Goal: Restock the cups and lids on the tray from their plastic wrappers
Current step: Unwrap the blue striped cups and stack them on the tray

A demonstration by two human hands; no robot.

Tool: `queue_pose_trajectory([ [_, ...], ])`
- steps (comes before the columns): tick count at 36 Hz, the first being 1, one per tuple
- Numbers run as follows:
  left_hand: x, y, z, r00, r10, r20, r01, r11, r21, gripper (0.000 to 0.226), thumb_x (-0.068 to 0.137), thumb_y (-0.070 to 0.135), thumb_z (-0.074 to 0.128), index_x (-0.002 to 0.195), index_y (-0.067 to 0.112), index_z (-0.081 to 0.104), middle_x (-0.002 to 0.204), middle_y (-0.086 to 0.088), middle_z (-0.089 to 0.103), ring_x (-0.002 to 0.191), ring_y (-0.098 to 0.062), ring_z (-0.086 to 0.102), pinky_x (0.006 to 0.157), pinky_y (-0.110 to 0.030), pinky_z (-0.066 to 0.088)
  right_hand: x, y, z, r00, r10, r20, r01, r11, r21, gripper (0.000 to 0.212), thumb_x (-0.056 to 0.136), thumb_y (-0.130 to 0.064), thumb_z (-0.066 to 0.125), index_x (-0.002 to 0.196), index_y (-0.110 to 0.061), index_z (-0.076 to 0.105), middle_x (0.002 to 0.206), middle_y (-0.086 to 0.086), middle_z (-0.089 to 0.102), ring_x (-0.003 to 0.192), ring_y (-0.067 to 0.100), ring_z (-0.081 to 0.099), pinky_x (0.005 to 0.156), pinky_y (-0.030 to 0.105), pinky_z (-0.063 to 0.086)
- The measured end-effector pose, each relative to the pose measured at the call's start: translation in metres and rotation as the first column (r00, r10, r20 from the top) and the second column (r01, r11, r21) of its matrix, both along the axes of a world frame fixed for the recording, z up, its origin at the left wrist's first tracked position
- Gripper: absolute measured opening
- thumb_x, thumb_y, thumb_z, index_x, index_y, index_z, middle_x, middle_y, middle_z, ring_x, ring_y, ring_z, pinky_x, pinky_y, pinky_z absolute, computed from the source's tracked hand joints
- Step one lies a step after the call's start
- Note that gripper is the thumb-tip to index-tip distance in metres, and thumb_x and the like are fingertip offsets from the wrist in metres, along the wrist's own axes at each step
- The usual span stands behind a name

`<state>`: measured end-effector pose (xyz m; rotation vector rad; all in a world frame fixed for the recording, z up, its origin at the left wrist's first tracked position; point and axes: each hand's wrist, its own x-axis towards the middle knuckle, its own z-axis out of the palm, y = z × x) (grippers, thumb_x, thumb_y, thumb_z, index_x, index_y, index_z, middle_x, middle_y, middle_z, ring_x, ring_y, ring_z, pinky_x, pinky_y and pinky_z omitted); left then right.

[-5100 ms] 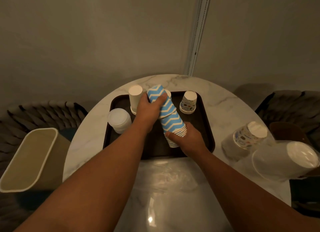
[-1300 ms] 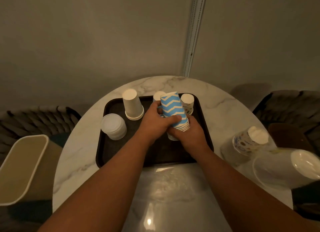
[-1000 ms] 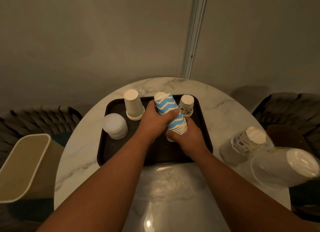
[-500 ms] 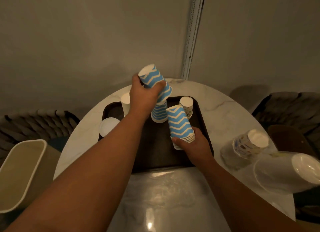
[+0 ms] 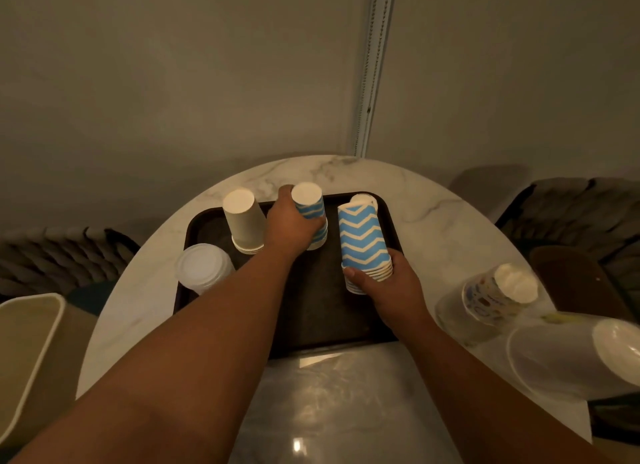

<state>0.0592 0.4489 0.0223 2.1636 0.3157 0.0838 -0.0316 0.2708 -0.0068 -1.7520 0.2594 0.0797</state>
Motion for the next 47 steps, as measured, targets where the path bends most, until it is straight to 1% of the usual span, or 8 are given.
queue_pose_trajectory([
  [9,0.001,0.001,-0.015,0.996,-0.021,-0.083,0.023,0.999,0.023,0.074,0.077,0.021,0.082,0.137,0.014,0.038,0.135,-0.009,0.056,0.124,-0.028,0.054,0.100,-0.039,0.047,0.002,0.003,0.002,1.000,0.023,-0.012,-0.023,1.000,0.011,0.065,0.062,-0.044,0.085,0.115,-0.028,0.053,0.106,-0.011,0.066,0.095,0.007,0.067,0.082,0.025,0.055],
  [14,-0.002,0.002,-0.004,0.992,-0.039,-0.123,0.034,0.999,-0.041,0.104,0.076,0.026,0.084,0.154,0.015,0.016,0.145,-0.008,0.049,0.134,-0.027,0.046,0.110,-0.040,0.040,0.004,0.004,0.005,0.999,0.041,0.010,-0.041,0.999,0.026,0.066,0.061,-0.045,0.084,0.117,-0.025,0.056,0.106,-0.010,0.068,0.094,0.007,0.068,0.082,0.025,0.056],
  [20,-0.040,-0.007,0.035,0.944,0.152,0.293,-0.114,0.983,-0.143,0.058,0.090,0.037,0.068,0.139,0.015,0.046,0.131,-0.003,0.059,0.121,-0.013,0.055,0.094,-0.020,0.041,0.007,0.011,0.010,0.995,0.094,0.046,-0.097,0.992,0.076,0.067,0.063,-0.043,0.085,0.121,-0.021,0.060,0.108,-0.007,0.071,0.095,0.006,0.069,0.083,0.027,0.056],
  [26,-0.063,-0.017,0.028,0.997,-0.076,-0.010,0.062,0.883,-0.466,0.118,0.050,0.053,0.090,0.148,0.029,0.027,0.133,0.005,0.056,0.114,-0.011,0.062,0.097,-0.040,0.054,0.011,0.023,0.020,0.986,0.145,0.085,-0.153,0.983,0.096,0.054,0.066,-0.029,0.089,0.114,-0.028,0.064,0.105,-0.004,0.073,0.096,0.012,0.071,0.082,0.034,0.058],
  [28,-0.068,-0.018,0.023,0.990,-0.140,-0.019,0.118,0.890,-0.442,0.107,0.052,0.041,0.094,0.140,0.027,0.035,0.128,0.009,0.060,0.111,-0.008,0.064,0.096,-0.040,0.055,0.013,0.026,0.022,0.975,0.197,0.101,-0.206,0.974,0.090,0.052,0.067,-0.018,0.083,0.116,-0.025,0.064,0.107,-0.001,0.073,0.098,0.016,0.071,0.081,0.037,0.059],
  [32,-0.068,-0.017,0.020,0.994,-0.110,-0.008,0.093,0.872,-0.481,0.081,0.060,0.021,0.093,0.125,0.027,0.046,0.118,0.007,0.066,0.103,-0.008,0.068,0.093,-0.041,0.056,0.012,0.027,0.021,0.980,0.174,0.094,-0.184,0.976,0.115,0.065,0.067,0.007,0.082,0.119,-0.021,0.055,0.107,-0.003,0.070,0.095,0.013,0.069,0.073,0.022,0.056],
  [40,-0.066,-0.014,0.022,0.997,-0.071,0.001,0.060,0.833,-0.550,0.079,0.060,0.022,0.092,0.126,0.021,0.048,0.119,0.001,0.067,0.103,-0.014,0.069,0.090,-0.044,0.057,0.007,0.025,0.023,0.983,0.131,0.128,-0.140,0.988,0.059,0.066,0.067,-0.020,0.088,0.125,-0.021,0.057,0.111,-0.005,0.069,0.097,0.011,0.068,0.083,0.032,0.057],
  [47,-0.068,-0.012,0.024,0.998,-0.054,-0.015,0.034,0.808,-0.588,0.070,0.068,0.013,0.088,0.126,0.020,0.048,0.116,0.001,0.068,0.099,-0.013,0.070,0.088,-0.040,0.059,0.008,0.029,0.023,0.987,0.130,0.093,-0.131,0.991,0.011,0.087,0.051,-0.050,0.084,0.129,-0.024,0.055,0.114,-0.006,0.067,0.100,0.011,0.067,0.087,0.040,0.058],
])
